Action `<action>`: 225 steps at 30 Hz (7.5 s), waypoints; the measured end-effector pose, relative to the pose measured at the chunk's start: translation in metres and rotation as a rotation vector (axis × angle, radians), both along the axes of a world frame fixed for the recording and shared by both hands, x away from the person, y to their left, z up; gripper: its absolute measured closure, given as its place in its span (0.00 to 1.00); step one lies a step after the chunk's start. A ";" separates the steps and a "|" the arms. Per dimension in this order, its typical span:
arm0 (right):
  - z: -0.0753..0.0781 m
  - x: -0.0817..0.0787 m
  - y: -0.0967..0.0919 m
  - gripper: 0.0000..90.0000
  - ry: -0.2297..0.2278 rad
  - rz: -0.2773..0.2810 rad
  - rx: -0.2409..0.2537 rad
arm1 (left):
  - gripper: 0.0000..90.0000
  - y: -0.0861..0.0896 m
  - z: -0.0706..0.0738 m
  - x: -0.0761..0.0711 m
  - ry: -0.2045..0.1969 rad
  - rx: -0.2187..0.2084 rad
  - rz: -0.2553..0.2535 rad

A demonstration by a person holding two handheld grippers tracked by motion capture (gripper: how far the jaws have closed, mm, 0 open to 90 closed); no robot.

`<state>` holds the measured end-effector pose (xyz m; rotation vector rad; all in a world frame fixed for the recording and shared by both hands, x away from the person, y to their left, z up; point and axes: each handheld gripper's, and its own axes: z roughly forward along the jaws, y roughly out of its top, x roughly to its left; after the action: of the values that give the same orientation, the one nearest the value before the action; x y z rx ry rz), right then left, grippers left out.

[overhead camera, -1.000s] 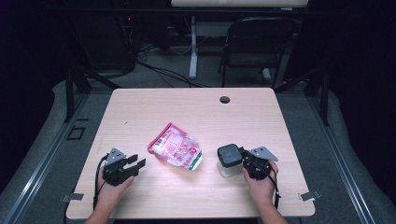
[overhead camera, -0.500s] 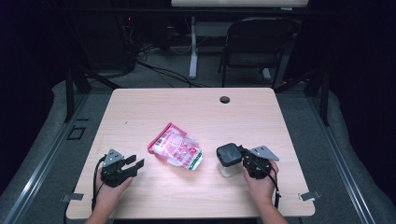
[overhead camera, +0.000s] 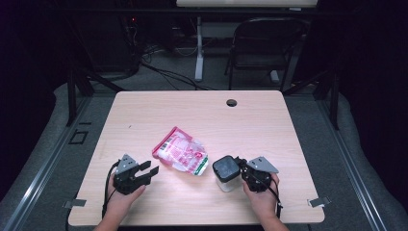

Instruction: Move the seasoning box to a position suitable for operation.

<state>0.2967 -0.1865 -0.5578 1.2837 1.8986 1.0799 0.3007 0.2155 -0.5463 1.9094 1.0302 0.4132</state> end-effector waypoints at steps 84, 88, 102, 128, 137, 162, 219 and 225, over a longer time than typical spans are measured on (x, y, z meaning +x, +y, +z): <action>0.004 -0.037 -0.002 0.88 0.168 0.240 0.043 | 1.00 -0.146 -0.008 -0.002 0.064 0.071 -0.228; 0.004 -0.043 -0.001 0.86 0.178 0.234 0.043 | 0.99 -0.147 -0.008 0.001 0.058 0.068 -0.225; 0.014 -0.057 -0.001 0.81 0.200 0.277 0.041 | 0.98 -0.141 -0.001 -0.010 0.097 0.081 -0.253; 0.033 -0.061 -0.005 0.84 0.219 0.284 0.120 | 0.95 -0.131 0.014 -0.008 0.059 0.025 -0.266; 0.046 -0.054 -0.012 0.91 0.196 0.213 0.149 | 0.95 -0.126 0.022 -0.007 0.045 -0.008 -0.275; 0.046 -0.040 0.001 0.94 0.191 0.219 0.181 | 0.96 -0.129 0.015 -0.014 0.077 0.031 -0.343; 0.045 -0.059 0.008 0.60 0.120 0.319 0.133 | 1.00 -0.133 0.034 -0.016 0.043 -0.019 -0.397; 0.043 -0.062 0.013 0.53 0.111 0.321 0.116 | 1.00 -0.136 0.037 -0.015 0.039 -0.024 -0.401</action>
<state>0.2347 -0.1733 -0.5149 1.1452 2.2072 1.3201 0.2856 0.0796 -0.5091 2.0475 0.6483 0.1331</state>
